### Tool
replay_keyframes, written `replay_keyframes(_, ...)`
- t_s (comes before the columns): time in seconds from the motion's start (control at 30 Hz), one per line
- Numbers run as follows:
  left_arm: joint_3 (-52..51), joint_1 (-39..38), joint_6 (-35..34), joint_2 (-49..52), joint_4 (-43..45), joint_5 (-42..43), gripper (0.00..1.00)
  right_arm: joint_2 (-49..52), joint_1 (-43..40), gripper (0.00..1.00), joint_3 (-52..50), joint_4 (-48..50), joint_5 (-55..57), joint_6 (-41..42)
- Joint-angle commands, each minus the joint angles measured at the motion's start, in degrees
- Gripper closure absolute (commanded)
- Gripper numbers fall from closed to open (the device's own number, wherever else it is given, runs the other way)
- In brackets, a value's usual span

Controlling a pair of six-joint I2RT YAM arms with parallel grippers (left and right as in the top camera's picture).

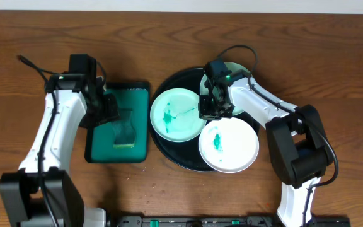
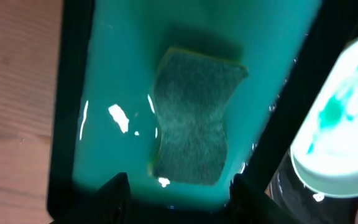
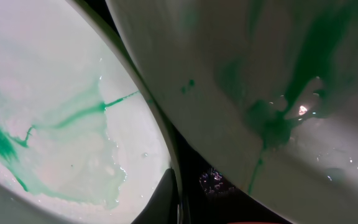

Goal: Clean dirty plates on tray and stack at the side
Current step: 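Lower the left gripper into the tray and grasp the sponge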

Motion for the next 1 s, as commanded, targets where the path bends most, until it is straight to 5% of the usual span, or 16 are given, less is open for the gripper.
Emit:
replay_keyframes(0.0,-0.39,0.13,-0.24,1.86,1.66,-1.36,0.44,1.29,0.68,0.99,-2.21,-1.86,0.28,-0.09)
replay_keyframes(0.97,-2.82,-0.35,1.25,9.05,7.19,-1.29,0.34,1.29,0.68,0.99,-2.21,-2.19,0.04,-0.07)
